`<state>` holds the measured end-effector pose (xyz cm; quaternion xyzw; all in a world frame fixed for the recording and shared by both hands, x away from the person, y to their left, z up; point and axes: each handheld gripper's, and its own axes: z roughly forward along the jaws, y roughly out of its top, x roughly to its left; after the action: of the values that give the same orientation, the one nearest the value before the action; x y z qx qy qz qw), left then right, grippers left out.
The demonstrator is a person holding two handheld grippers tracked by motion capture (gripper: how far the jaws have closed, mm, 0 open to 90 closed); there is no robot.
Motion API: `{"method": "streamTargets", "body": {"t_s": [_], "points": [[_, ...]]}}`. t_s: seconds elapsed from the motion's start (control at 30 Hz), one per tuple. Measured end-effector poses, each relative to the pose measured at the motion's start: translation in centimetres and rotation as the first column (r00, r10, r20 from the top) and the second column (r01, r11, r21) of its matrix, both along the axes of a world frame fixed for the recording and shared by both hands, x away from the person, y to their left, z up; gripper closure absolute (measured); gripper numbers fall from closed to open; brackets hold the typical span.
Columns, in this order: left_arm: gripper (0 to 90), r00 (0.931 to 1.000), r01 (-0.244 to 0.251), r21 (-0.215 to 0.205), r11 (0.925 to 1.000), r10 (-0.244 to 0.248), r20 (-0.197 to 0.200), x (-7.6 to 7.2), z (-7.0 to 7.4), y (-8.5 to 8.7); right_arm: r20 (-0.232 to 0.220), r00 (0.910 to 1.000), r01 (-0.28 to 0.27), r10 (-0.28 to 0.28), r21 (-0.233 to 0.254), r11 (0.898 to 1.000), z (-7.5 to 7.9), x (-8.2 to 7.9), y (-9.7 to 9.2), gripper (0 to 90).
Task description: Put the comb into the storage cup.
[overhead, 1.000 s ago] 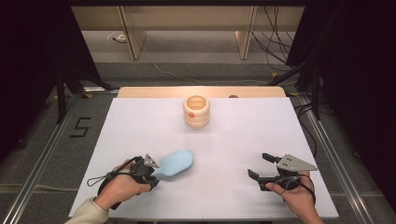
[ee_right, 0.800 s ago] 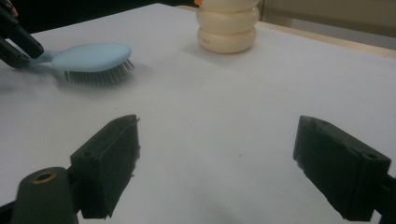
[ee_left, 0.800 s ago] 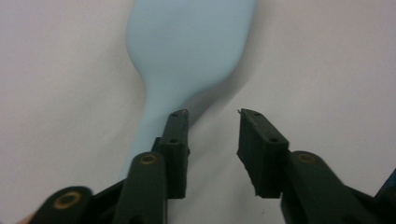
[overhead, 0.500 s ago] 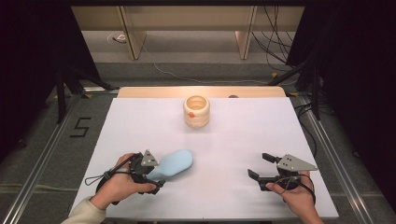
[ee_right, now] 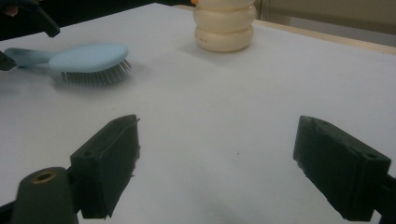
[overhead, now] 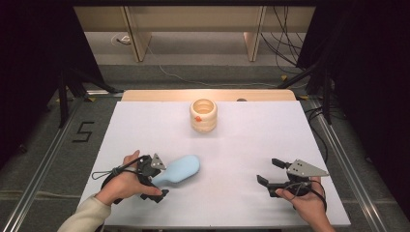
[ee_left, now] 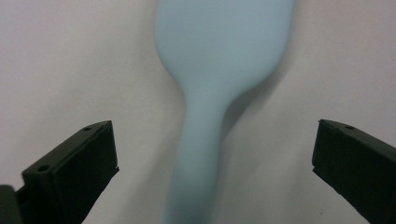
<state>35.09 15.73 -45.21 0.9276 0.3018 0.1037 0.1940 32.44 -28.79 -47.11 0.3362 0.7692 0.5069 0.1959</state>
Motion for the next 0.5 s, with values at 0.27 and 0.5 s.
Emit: {"method": "streamTargets", "body": {"t_s": [0.27, 0.5], "points": [[5.6, 0.9985, 0.009, 0.066, 0.9977, -0.006, -0.054, 1.4, -0.2, -0.5, -0.001, 1.0000, 0.001, -0.001, -0.001, 1.000, 0.0, 0.0, -0.1, 15.6], [12.4, 0.9956, 0.024, 0.092, 0.9955, -0.015, -0.093, 1.8, -0.6, -0.7, 0.001, 1.0000, 0.001, -0.001, -0.002, 1.000, 0.0, 0.0, -0.1, 15.6]]}}
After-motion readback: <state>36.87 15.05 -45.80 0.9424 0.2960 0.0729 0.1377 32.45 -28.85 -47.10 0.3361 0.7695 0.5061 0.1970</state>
